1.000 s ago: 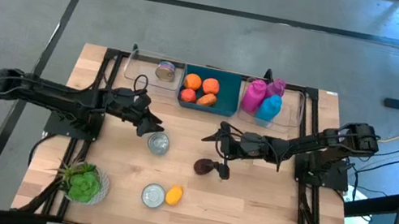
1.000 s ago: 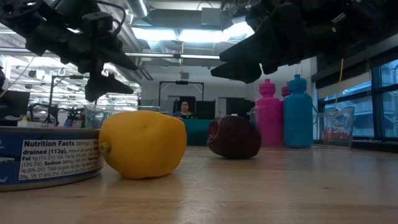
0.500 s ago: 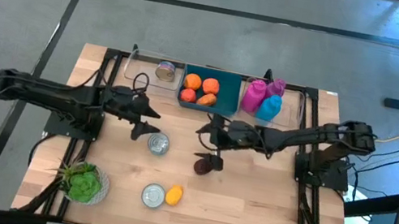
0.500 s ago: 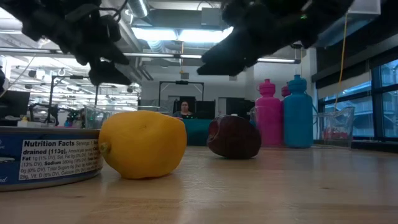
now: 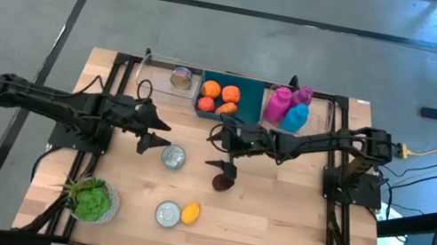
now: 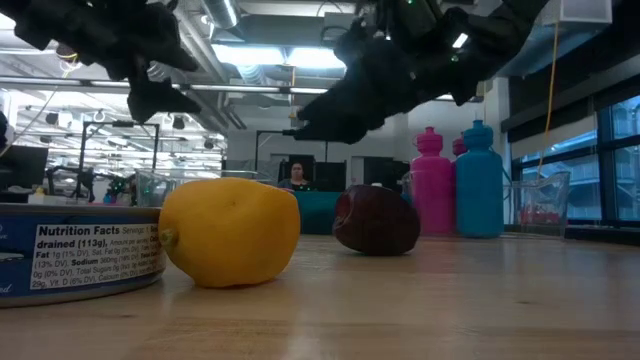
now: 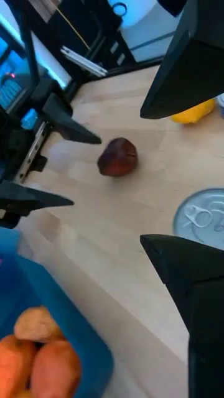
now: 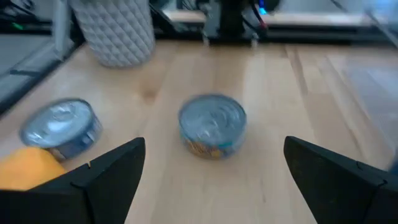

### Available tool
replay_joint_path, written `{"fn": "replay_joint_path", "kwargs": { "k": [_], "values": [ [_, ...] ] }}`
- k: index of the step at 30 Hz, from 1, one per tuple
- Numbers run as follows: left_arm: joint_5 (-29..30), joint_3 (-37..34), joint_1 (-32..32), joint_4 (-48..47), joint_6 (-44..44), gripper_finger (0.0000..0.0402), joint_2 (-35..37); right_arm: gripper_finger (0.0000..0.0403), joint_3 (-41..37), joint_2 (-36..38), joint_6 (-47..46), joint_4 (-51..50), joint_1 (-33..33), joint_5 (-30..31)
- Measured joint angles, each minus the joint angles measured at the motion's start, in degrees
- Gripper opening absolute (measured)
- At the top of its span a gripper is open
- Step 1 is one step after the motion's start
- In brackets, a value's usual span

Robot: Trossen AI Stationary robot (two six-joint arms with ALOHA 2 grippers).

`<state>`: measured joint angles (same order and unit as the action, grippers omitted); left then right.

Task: Pick & Place Food Item
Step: Put the top yellow blue tuna can into the left transparent bin

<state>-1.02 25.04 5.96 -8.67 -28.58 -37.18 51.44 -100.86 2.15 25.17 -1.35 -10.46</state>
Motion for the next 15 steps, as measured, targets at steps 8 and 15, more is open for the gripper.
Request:
{"fn": "replay_joint_path", "kwargs": {
  "k": [8, 15],
  "values": [
    [-0.45, 0.00, 0.53, 4.53, 4.88, 0.0309, -0.16, 0.0382, 0.04, 0.02, -0.04, -0.42, 0.00, -3.52],
    [0.06, 0.00, 0.98, 4.26, 3.58, 0.0350, -1.01, 0.0382, 0.02, 0.02, 0.00, -0.30, -0.02, -3.53]
  ]
}}
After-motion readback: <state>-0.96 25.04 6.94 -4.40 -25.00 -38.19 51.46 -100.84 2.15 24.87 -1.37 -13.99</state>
